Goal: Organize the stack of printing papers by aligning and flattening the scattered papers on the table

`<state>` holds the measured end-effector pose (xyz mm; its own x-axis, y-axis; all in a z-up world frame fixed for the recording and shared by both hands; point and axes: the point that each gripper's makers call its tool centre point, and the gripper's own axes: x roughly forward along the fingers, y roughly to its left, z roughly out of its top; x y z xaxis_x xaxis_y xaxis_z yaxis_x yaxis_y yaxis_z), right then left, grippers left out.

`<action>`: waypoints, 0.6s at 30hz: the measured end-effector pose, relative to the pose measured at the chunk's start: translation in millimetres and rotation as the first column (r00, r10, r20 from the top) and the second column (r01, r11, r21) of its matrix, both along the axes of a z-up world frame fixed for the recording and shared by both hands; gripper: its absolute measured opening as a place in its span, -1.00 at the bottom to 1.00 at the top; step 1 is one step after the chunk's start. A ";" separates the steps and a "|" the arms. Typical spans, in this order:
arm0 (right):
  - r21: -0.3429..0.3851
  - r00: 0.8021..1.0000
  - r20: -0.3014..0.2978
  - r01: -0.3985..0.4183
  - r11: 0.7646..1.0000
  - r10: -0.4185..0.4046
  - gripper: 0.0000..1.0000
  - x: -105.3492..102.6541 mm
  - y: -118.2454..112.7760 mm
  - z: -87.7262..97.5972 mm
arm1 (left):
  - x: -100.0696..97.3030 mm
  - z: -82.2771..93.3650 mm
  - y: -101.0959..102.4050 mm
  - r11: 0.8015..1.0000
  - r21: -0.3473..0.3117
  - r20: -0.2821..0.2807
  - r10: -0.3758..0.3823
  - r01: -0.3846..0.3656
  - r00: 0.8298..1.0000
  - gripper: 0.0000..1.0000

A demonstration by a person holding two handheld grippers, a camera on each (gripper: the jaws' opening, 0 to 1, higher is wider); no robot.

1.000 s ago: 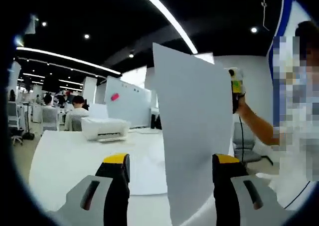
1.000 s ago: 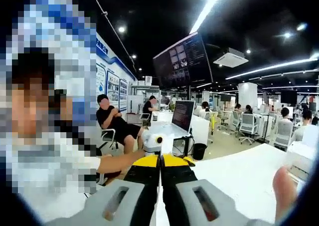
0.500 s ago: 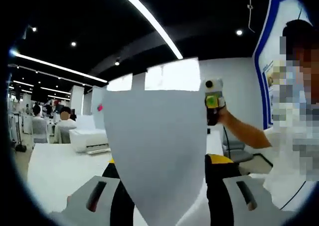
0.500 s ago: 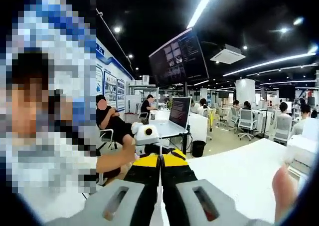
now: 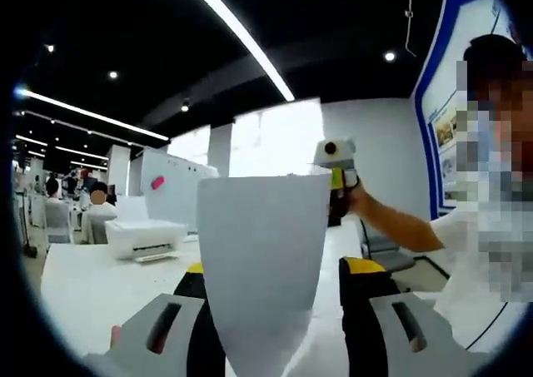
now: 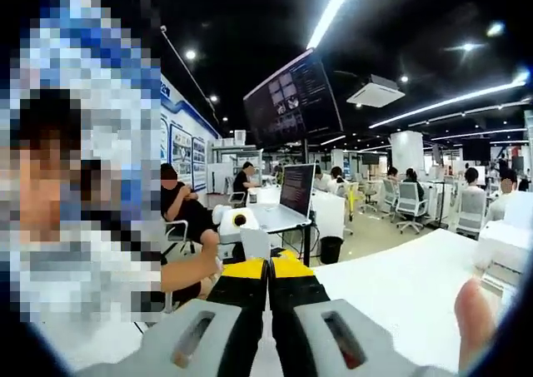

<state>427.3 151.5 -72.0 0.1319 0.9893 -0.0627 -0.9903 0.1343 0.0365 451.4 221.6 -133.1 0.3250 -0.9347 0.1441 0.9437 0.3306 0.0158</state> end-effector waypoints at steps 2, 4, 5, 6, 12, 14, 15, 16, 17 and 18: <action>0.007 1.000 0.000 0.005 1.000 -0.005 -1.00 1.1 -1.0 2.0 | -1.8 1.7 -1.4 1.000 -0.005 0.007 -0.008 0.008 1.000 0.09; 0.019 1.000 0.003 0.012 1.000 -0.012 -1.00 2.7 -3.4 5.0 | -5.1 3.8 -2.6 0.999 -0.020 0.003 -0.025 0.025 1.000 0.09; 0.040 1.000 0.002 0.002 0.999 -0.002 -1.00 0.8 -5.1 8.9 | -6.6 3.6 -3.1 0.999 -0.020 0.004 -0.028 0.028 1.000 0.09; 0.053 1.000 -0.001 -0.011 0.999 0.011 -1.00 -1.9 -6.3 11.7 | -6.8 2.9 -3.2 1.000 -0.014 0.011 -0.025 0.025 1.000 0.09; 0.072 1.000 0.011 -0.023 0.997 0.023 -1.00 -7.5 -5.5 17.1 | -3.7 1.2 -3.6 1.000 -0.011 0.004 -0.020 0.020 1.000 0.08; 0.063 1.000 0.013 -0.024 0.998 0.023 -1.00 -7.2 -4.6 15.6 | -4.6 2.8 -4.6 1.000 -0.017 0.005 -0.025 0.025 1.000 0.08; 0.062 1.000 0.009 -0.025 0.998 0.024 -1.00 -7.1 -3.7 14.6 | -5.0 3.5 -5.0 0.999 -0.019 0.006 -0.026 0.026 1.000 0.08; 0.058 1.000 0.006 -0.024 0.998 0.024 -1.00 -6.6 -3.4 13.5 | -5.3 4.4 -5.1 0.999 -0.022 0.006 -0.028 0.028 1.000 0.08; 0.056 1.000 0.007 -0.021 0.998 0.021 -1.00 -5.7 -3.4 13.0 | -6.3 5.6 -5.4 0.999 -0.027 0.007 -0.033 0.033 0.999 0.07; 0.050 1.000 0.007 -0.012 0.999 0.012 -1.00 -3.5 -3.3 11.4 | -7.4 6.8 -5.7 0.999 -0.032 0.007 -0.039 0.039 0.999 0.06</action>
<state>423.8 148.2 -60.6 0.1203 0.9927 -0.0120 -0.9920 0.1207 0.0362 444.0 215.9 -126.3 0.2876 -0.9414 0.1763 0.9557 0.2943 0.0120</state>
